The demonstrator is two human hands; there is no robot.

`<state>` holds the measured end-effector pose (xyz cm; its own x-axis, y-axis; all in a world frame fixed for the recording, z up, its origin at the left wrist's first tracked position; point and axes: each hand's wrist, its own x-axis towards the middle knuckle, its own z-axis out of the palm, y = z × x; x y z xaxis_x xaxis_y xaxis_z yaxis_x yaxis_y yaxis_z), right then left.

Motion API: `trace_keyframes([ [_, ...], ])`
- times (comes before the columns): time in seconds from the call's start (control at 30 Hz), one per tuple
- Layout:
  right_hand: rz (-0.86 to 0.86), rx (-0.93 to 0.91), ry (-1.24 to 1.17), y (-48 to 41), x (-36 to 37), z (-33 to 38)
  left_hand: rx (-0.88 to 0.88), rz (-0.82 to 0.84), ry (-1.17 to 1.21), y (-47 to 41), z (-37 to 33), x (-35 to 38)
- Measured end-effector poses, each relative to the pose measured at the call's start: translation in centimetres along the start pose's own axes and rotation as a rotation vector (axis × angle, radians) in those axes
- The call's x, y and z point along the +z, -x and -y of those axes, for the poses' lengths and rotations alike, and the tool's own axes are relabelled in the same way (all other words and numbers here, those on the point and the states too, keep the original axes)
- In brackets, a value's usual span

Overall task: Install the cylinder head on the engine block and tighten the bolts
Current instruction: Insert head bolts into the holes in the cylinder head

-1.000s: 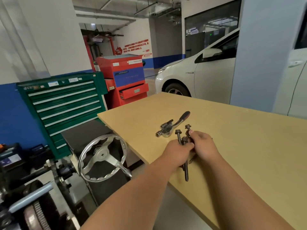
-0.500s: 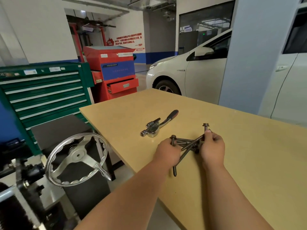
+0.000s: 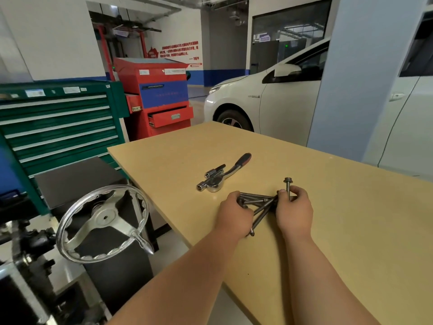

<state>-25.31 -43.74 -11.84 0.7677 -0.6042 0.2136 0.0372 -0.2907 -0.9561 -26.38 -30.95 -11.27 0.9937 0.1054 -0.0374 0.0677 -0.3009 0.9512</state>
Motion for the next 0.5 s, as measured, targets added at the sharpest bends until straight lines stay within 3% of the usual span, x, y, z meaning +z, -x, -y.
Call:
trace_keyframes([
  [0.13, -0.056, -0.055, -0.156, 0.4, -0.3, 0.1, -0.3, 0.02, 0.512, 0.2, -0.8, -1.1],
  [0.2, -0.008, -0.075, -0.205, 0.7, -0.2, 0.6, -0.361, 0.06, 0.612, 0.9, -1.6, -2.1],
  [0.37, 0.227, -0.234, -0.192, 4.0, 1.0, 4.0, -0.358, -0.001, 0.64, 4.1, -4.1, -7.7],
  [0.5, 0.323, -0.335, 0.002, 7.4, 1.3, 5.0, -0.134, -0.088, 0.44, 8.3, -5.4, -17.5],
])
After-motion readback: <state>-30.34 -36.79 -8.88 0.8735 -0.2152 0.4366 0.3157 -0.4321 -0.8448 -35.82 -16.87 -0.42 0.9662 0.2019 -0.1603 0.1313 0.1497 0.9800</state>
